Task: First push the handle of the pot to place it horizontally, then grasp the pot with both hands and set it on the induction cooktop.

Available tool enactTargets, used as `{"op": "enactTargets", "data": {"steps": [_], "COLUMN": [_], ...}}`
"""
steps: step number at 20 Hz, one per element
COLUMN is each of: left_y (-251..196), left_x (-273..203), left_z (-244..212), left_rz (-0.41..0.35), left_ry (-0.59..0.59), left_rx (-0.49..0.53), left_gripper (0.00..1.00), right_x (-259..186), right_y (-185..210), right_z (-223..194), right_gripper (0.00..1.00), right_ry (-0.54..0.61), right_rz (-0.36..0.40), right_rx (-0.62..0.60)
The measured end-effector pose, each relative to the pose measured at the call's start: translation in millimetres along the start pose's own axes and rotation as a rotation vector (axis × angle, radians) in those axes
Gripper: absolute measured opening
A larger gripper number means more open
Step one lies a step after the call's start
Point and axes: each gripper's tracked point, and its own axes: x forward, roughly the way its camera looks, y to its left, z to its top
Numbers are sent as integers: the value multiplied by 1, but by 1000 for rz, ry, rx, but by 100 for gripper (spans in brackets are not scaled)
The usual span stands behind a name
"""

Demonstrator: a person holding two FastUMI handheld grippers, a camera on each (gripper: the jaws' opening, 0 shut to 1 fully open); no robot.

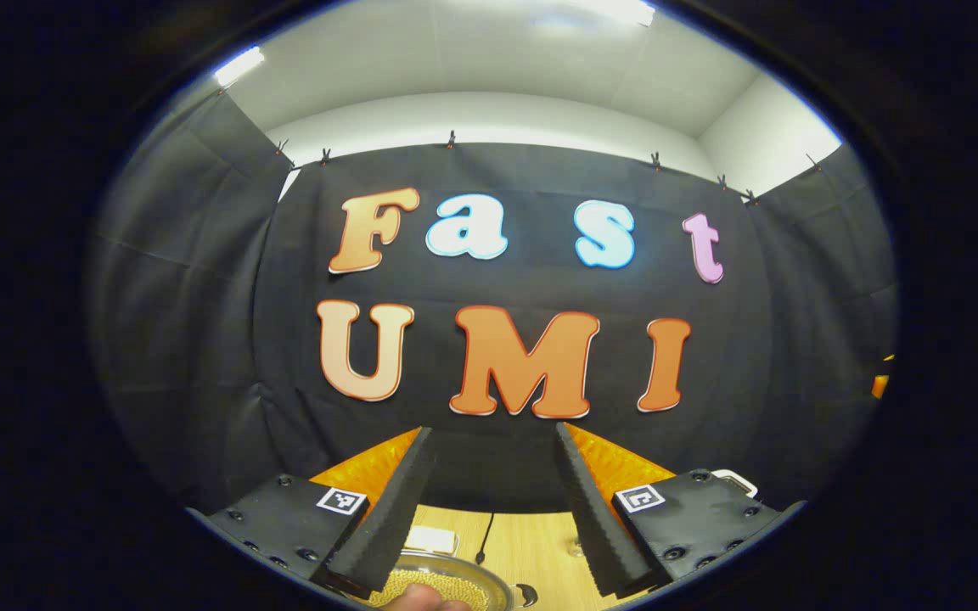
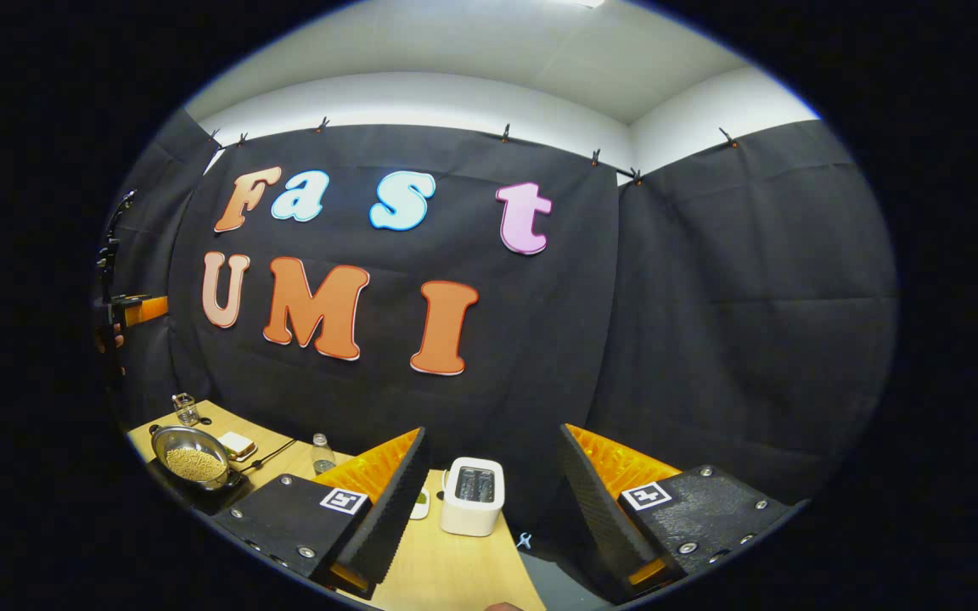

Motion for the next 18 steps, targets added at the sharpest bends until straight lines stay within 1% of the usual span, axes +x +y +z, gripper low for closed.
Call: {"op": "enactTargets", "data": {"steps": [1,2,3,4,5,6,7,8,9,10,13,15,16,18], "left_y": [-5,-9,-12,-16,-19,-20,-20,-21,-21,-23,-23,-22,-22,-20], "left_x": [-3,-6,-9,-14,-16,-20,-24,-28,-31,-34,-43,-44,-44,-45], "left_z": [16,31,47,62,76,90,102,111,120,127,134,136,136,137], "left_rz": [-11,-19,-30,-44,-52,-58,-60,-60,-58,-59,-53,-50,-46,-33], "left_ry": [-26,-59,-91,-116,-140,-165,-194,-219,-239,-256,-281,-284,-286,-289], "left_rx": [-9,-20,-30,-36,-38,-35,-31,-20,-8,4,28,29,30,36], "left_gripper": [91,90,92,93,91,93,92,91,92,93,93,94,94,95], "right_x": [-2,-5,-6,-8,-9,-10,-11,-12,-13,-13,-16,-17,-18,-19], "right_y": [-5,-8,-10,-5,0,2,4,5,7,7,0,3,4,4], "right_z": [14,25,38,46,54,67,80,92,100,105,118,122,123,125], "right_gripper": [98,93,93,98,98,95,98,95,95,97,97,97,93,93], "right_ry": [-22,-40,-63,-78,-96,-117,-146,-169,-181,-187,-204,-213,-216,-222], "right_rz": [-3,-8,-11,-12,-8,-7,-7,-5,-2,-5,-23,-22,-19,-21], "right_rx": [-3,-8,-7,-4,-1,-2,-4,-6,-9,-9,-5,-4,-4,-6]}}
